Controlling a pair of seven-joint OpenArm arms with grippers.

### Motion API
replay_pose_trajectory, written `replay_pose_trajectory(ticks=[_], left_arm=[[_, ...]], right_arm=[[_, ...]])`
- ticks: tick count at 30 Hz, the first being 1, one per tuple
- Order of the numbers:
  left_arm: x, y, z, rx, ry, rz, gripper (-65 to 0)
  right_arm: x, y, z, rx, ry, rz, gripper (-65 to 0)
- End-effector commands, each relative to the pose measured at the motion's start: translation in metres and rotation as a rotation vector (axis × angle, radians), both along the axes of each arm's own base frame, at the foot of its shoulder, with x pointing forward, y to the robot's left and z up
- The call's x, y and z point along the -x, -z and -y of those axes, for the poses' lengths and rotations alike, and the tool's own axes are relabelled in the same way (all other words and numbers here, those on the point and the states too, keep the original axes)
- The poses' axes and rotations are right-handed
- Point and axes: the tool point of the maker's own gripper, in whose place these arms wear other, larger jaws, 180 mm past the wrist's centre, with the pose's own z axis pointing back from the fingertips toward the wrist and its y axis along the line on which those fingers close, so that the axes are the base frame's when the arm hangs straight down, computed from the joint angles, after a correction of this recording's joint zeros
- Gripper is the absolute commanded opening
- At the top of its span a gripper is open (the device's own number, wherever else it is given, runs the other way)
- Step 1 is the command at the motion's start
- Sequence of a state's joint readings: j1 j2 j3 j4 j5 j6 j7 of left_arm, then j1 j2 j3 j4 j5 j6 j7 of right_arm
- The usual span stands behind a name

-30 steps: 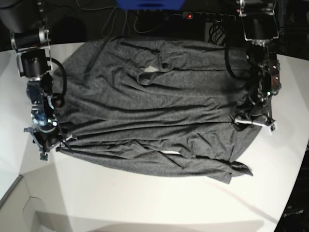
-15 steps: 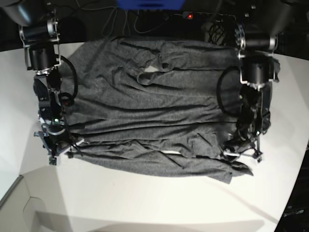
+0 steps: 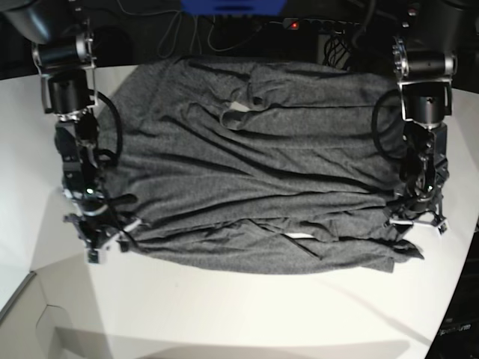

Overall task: Layout the t-shirt on the table in an organized manner, then fold the t-shirt properly
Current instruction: 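Grasp the shirt's side edges with both grippers and pull them apart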

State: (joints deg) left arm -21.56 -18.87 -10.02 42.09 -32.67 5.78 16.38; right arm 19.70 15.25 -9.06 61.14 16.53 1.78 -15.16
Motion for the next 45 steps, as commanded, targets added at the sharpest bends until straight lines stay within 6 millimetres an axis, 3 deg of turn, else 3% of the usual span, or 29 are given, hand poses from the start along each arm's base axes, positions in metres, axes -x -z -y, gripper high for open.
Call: replay_pose_trajectory(ticks=[1,5,8,13,15,25,29,33,35,40,45], left_arm=[[0.012,0.013,0.003,0.039,-0.010,-0.079,-26.1],[0.008,-0.001,0.012,0.026,0.021,-0.027,-26.1],[0.004,-0.012,0.016,0.016,0.037,0.006,-26.1],[0.005,-0.011,0.018,0.014,0.043,0.005,-26.1],[0.008,-0.009,0.018,0.016,0.042,0.001,-26.1],[0.016,-0.001,0.017,0.017,0.039,-0.018,-26.1],[0.019,0.002,0.017,0.019,0.037,-0.028,-26.1],[0.025,0.008,0.017,0.018,0.037,-0.041,-26.1],[0.026,0.009,0.017,0.019,0.036,-0.044,-26.1],[0.025,0.011,0.025,0.033,0.041,-0.044,-26.1],[0.018,0.001,0.029,0.031,0.052,-0.012,-26.1]], right_arm=[[-0.014,-0.018,-0.016,-0.023,-0.063,0.053,-37.5],[-0.017,-0.003,-0.075,-0.086,-0.250,0.003,-37.5],[-0.030,-0.002,-0.106,-0.102,-0.318,-0.016,-37.5],[-0.056,-0.006,-0.132,-0.134,-0.330,-0.032,-37.5],[-0.066,-0.006,-0.133,-0.151,-0.311,-0.022,-37.5],[-0.056,0.035,-0.115,-0.179,-0.223,-0.044,-37.5],[-0.058,0.042,-0.057,-0.081,-0.072,-0.023,-37.6],[-0.060,0.034,-0.006,0.017,0.056,0.011,-37.5],[-0.060,0.033,0.005,0.032,0.069,0.012,-37.5],[-0.067,0.021,0.017,0.062,0.115,0.040,-37.5],[-0.081,-0.006,0.010,0.056,0.108,0.145,-37.5]])
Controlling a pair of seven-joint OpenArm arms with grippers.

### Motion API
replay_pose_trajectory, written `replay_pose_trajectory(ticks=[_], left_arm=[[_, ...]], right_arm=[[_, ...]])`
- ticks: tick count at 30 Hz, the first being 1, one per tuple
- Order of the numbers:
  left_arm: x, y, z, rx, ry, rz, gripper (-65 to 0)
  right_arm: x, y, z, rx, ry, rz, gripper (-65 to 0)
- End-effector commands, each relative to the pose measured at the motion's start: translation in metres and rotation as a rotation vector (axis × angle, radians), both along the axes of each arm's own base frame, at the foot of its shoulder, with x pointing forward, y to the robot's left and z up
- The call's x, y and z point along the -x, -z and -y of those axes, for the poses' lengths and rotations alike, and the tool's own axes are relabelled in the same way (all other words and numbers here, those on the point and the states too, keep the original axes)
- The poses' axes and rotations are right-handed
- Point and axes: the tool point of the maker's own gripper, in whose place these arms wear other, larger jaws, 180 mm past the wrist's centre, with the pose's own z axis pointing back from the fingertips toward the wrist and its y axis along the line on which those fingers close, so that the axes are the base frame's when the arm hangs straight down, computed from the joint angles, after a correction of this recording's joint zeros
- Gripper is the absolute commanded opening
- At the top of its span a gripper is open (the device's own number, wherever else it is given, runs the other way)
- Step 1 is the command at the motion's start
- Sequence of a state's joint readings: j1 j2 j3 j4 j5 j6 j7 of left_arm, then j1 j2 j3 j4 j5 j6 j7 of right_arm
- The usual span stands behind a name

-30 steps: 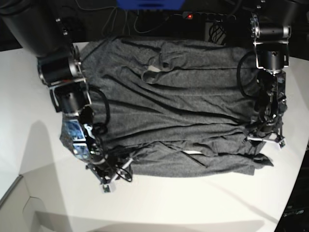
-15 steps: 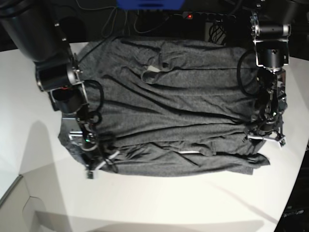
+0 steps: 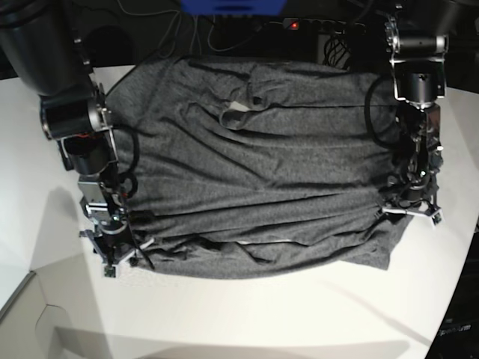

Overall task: Layout the t-shirt on the table in an organized manner, then fold the t-shirt properly
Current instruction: 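Grasp the shirt's side edges with both grippers and pull them apart, then drag the held side edges with both grippers toward the collar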

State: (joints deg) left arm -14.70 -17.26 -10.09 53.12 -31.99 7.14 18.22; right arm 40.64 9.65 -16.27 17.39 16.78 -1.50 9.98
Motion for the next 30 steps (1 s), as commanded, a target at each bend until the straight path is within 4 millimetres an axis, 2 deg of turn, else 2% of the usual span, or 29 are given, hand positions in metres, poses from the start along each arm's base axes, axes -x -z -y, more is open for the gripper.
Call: replay_pose_trajectory(ticks=[1,5,8,10,12,14,18,20,25,30], left_arm=[[-0.003,-0.004,0.007,0.037,0.010,-0.008,-26.1],[-0.015,-0.042,0.015,0.009,0.049,0.098,-26.1],[-0.022,-0.074,0.023,-0.013,0.080,0.184,-26.1],[-0.028,-0.090,0.026,-0.022,0.091,0.223,-26.1],[-0.030,-0.098,0.027,-0.027,0.097,0.243,-26.1],[-0.037,-0.100,0.026,-0.026,0.091,0.249,-26.1],[-0.058,-0.085,0.026,0.015,0.060,0.203,-26.1],[-0.067,-0.066,0.037,0.052,0.055,0.150,-26.1],[-0.079,-0.030,0.045,0.057,0.070,0.009,-25.9],[-0.086,-0.016,0.035,-0.099,0.070,0.027,-26.0]], right_arm=[[-0.023,-0.040,0.000,0.005,-0.004,0.114,-37.5],[-0.024,-0.060,-0.005,0.007,-0.035,0.165,-37.5],[-0.021,-0.068,-0.015,-0.006,-0.065,0.151,-37.5],[-0.015,-0.070,-0.014,-0.003,-0.076,0.141,-37.5],[-0.009,-0.072,-0.021,-0.011,-0.092,0.137,-37.5],[0.005,-0.067,-0.016,-0.023,-0.084,0.099,-37.5],[0.028,-0.059,-0.020,-0.062,-0.108,0.049,-37.5],[0.039,-0.052,-0.024,-0.072,-0.122,0.015,-37.5],[0.066,-0.040,-0.029,-0.081,-0.133,-0.047,-37.5],[0.087,-0.025,-0.033,-0.085,-0.143,-0.098,-37.5]])
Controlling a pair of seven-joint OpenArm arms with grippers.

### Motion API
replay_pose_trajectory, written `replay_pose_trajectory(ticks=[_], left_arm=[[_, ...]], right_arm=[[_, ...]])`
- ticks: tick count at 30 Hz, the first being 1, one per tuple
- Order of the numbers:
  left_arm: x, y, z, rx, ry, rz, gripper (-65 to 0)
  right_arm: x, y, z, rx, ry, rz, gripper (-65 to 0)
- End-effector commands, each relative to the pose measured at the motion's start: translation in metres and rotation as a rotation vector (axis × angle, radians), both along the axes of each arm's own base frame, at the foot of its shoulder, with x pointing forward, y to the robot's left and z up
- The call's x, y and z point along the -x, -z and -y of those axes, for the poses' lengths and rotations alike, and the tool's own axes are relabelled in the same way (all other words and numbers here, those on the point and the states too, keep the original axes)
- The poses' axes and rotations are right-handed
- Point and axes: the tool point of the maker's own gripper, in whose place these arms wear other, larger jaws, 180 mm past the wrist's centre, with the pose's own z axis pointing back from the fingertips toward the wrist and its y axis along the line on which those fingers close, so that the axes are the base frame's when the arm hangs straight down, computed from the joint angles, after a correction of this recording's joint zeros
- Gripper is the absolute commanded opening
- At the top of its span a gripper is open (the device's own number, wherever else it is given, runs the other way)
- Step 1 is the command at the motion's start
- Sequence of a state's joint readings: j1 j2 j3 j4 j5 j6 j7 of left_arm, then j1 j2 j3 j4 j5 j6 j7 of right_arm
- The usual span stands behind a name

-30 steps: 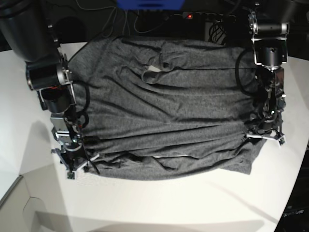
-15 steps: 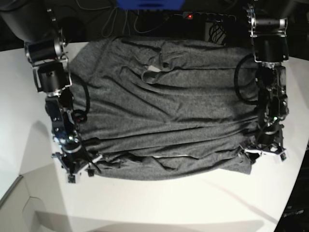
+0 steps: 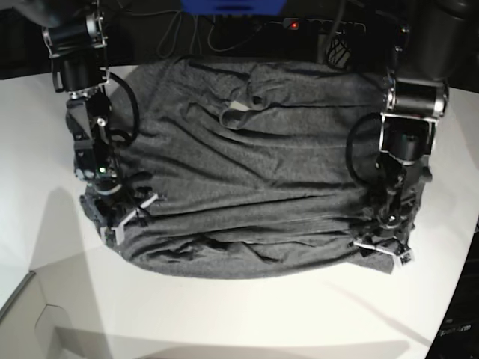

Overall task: Layout the t-shirt on the table in an organized manner, then fold the t-shirt properly
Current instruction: 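Drag the held side edges with both grippers toward the collar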

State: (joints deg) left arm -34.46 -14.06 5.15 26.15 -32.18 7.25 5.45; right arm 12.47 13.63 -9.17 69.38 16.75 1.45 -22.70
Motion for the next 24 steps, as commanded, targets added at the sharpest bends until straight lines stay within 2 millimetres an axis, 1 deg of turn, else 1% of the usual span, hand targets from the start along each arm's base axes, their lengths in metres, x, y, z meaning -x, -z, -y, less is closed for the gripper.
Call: replay_pose_trajectory(ticks=[1,4,5,6,8,10,13,14,15,16,18,19,21,22,23,24], left_arm=[[-0.008,-0.009,-0.006,-0.032,-0.003,0.023,-26.0],[-0.007,-0.006,-0.017,-0.123,-0.006,0.043,-26.0],[-0.007,-0.006,-0.019,-0.140,-0.007,0.054,-26.0],[-0.007,-0.008,-0.020,-0.149,-0.010,0.067,-25.9],[-0.012,-0.017,-0.024,-0.162,-0.017,0.103,-25.8],[-0.022,-0.031,-0.028,-0.170,-0.025,0.137,-25.8],[-0.033,-0.047,-0.029,-0.171,-0.030,0.168,-25.8],[-0.037,-0.053,-0.029,-0.172,-0.030,0.182,-25.7],[-0.041,-0.058,-0.028,-0.172,-0.030,0.195,-25.7],[-0.047,-0.066,-0.027,-0.170,-0.030,0.210,-25.7],[-0.059,-0.084,-0.025,-0.166,-0.030,0.250,-25.7],[-0.065,-0.095,-0.021,-0.163,-0.023,0.277,-25.7],[-0.077,-0.120,-0.012,-0.157,-0.002,0.345,-25.9],[-0.081,-0.132,-0.008,-0.155,0.008,0.379,-26.0],[-0.082,-0.137,-0.002,-0.151,0.022,0.395,-26.0],[-0.080,-0.137,0.003,-0.143,0.038,0.392,-26.0]], right_arm=[[-0.010,-0.016,0.003,0.003,0.001,0.057,-37.5],[-0.001,0.002,0.007,0.007,0.009,0.014,-37.5],[0.000,0.009,0.010,0.009,0.017,-0.007,-37.5],[-0.004,0.012,0.014,0.012,0.026,-0.020,-37.5],[-0.005,0.026,0.026,0.024,0.050,-0.067,-37.5],[-0.006,0.040,0.044,0.043,0.082,-0.120,-37.5],[-0.006,0.051,0.061,0.058,0.112,-0.165,-37.5],[-0.008,0.048,0.065,0.065,0.114,-0.157,-37.5],[-0.011,0.040,0.066,0.070,0.111,-0.136,-37.5],[-0.017,0.029,0.066,0.074,0.104,-0.103,-37.5],[-0.020,0.014,0.059,0.074,0.082,-0.053,-37.5],[-0.022,0.001,0.058,0.082,0.069,-0.016,-37.5],[-0.029,-0.029,0.049,0.083,0.041,0.070,-37.5],[-0.031,-0.038,0.044,0.081,0.031,0.095,-37.5],[-0.034,-0.047,0.041,0.080,0.022,0.119,-37.5],[-0.035,-0.052,0.038,0.080,0.016,0.129,-37.5]])
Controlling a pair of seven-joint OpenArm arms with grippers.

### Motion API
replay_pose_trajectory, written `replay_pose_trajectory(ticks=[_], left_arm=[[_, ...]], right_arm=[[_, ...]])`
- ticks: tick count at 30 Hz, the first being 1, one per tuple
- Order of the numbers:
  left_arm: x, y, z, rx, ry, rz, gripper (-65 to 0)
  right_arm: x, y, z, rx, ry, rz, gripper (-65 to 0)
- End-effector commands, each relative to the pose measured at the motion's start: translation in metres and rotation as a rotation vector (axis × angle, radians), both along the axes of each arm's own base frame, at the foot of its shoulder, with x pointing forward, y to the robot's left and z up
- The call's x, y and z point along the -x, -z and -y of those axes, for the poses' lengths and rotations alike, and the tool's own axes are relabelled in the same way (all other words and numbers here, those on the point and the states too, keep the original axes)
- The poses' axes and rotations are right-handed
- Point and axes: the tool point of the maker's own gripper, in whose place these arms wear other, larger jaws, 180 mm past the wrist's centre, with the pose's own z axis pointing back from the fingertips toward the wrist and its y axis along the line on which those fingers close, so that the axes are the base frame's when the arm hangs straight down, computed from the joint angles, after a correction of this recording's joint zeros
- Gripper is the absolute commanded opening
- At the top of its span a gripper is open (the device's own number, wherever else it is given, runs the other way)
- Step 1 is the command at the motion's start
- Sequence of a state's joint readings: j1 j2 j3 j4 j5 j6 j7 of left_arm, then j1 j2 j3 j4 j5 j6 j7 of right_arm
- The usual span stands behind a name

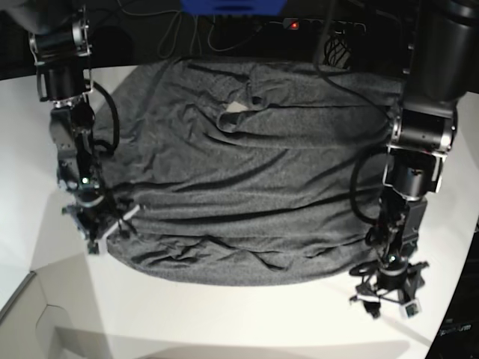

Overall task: Layout the t-shirt on the table in an organized manner, then fold the t-shirt properly
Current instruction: 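Drag the held side edges with both grippers toward the collar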

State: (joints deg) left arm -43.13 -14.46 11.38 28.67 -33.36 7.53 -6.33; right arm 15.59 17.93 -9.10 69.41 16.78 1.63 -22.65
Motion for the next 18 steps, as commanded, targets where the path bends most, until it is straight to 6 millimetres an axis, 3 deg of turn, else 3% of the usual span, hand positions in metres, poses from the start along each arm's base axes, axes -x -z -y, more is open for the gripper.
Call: replay_pose_trajectory(ticks=[1,6,12,15,18], left_arm=[[0.000,-0.014,-0.008,-0.018,0.001,0.024,-26.0],[0.032,-0.009,0.010,-0.004,0.104,-0.012,-26.0],[0.106,0.006,0.019,0.114,0.136,-0.069,-26.1],[0.141,0.021,0.018,0.143,0.137,-0.138,-26.1],[0.174,0.050,0.019,0.165,0.127,-0.220,-26.1]], right_arm=[[-0.015,-0.025,0.002,0.006,-0.003,0.075,-37.5],[-0.007,-0.014,-0.001,0.000,-0.003,0.050,-37.5],[0.028,0.002,-0.004,0.009,-0.027,0.018,-37.5],[0.045,0.001,-0.004,0.004,-0.025,0.025,-37.5],[0.067,0.002,-0.002,-0.001,-0.017,0.022,-37.5]])
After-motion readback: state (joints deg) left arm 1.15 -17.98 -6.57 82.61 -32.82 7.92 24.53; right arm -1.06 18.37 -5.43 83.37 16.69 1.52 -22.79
